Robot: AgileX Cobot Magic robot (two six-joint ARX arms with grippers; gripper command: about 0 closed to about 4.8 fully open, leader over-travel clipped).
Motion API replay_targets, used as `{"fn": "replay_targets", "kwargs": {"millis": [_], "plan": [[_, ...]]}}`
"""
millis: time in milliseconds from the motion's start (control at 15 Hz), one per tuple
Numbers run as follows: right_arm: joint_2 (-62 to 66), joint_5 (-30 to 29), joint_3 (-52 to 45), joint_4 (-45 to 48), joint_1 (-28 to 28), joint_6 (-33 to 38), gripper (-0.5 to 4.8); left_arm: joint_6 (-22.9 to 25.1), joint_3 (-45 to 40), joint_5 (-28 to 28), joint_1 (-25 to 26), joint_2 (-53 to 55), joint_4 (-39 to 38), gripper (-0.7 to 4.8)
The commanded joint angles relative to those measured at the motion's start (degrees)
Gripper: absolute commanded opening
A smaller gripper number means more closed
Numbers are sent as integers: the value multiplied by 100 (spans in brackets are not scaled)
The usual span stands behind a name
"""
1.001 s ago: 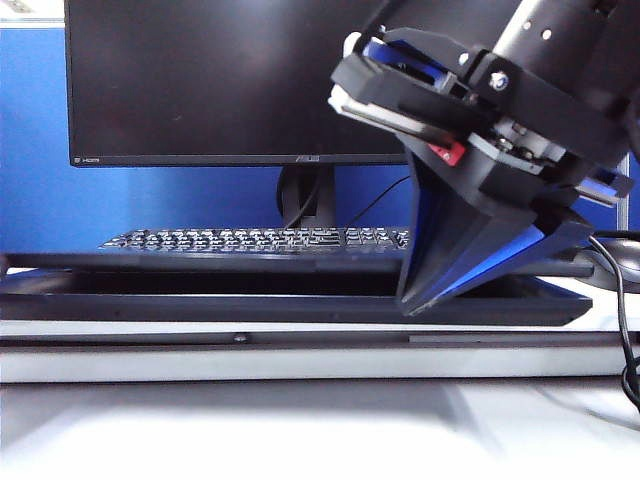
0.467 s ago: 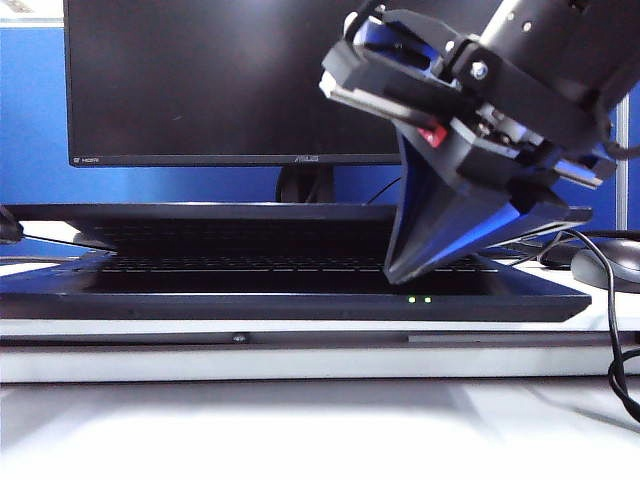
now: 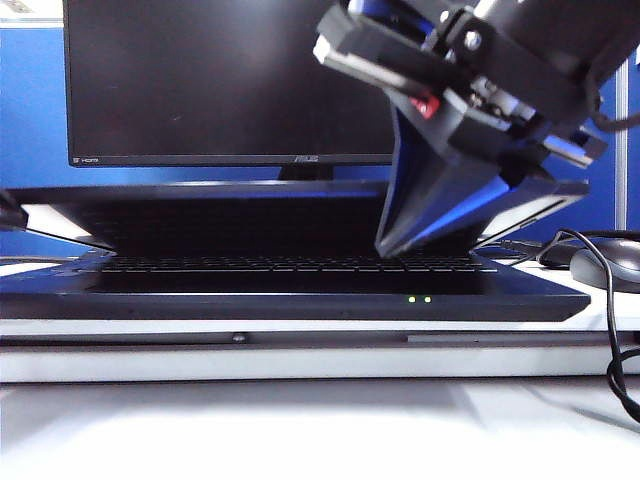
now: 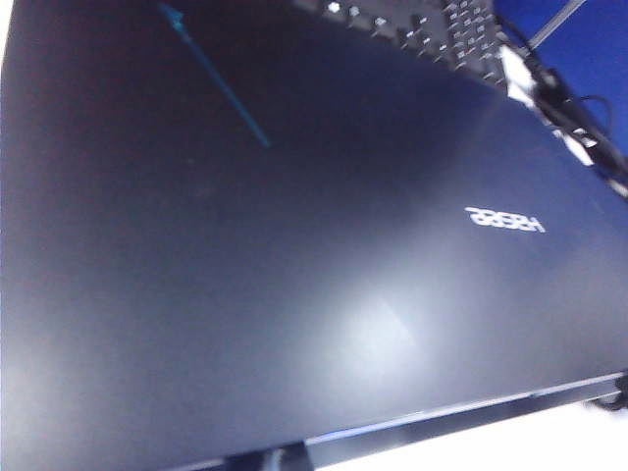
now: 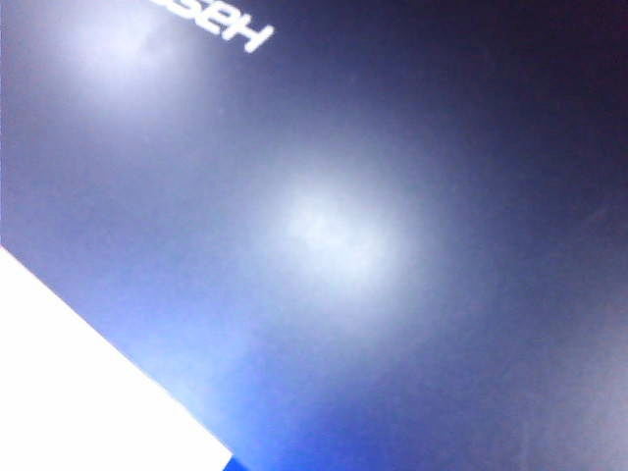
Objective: Open the lid of the black laptop.
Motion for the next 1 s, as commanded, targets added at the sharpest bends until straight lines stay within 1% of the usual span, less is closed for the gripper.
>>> {"fn": "replay_targets", "kwargs": {"millis": [67,267,467,734,1001], "plan": [[-136,522,140,525,-68,-98,-4,46,63,72,17,-11,306,-5],[-221,522,243,535,-68,-214,-4,94,103,94,17,-11,446,-5],[-275,525,304,560,-70,-321,-4,328,256,116,17,-11,540,-5],[-481,699,302,643,-79,-378,-4,345,341,114,17,-11,546,-5],[-837,719,304,651,-229,-514,-4,372,417,98,17,-11,780,-5]]}}
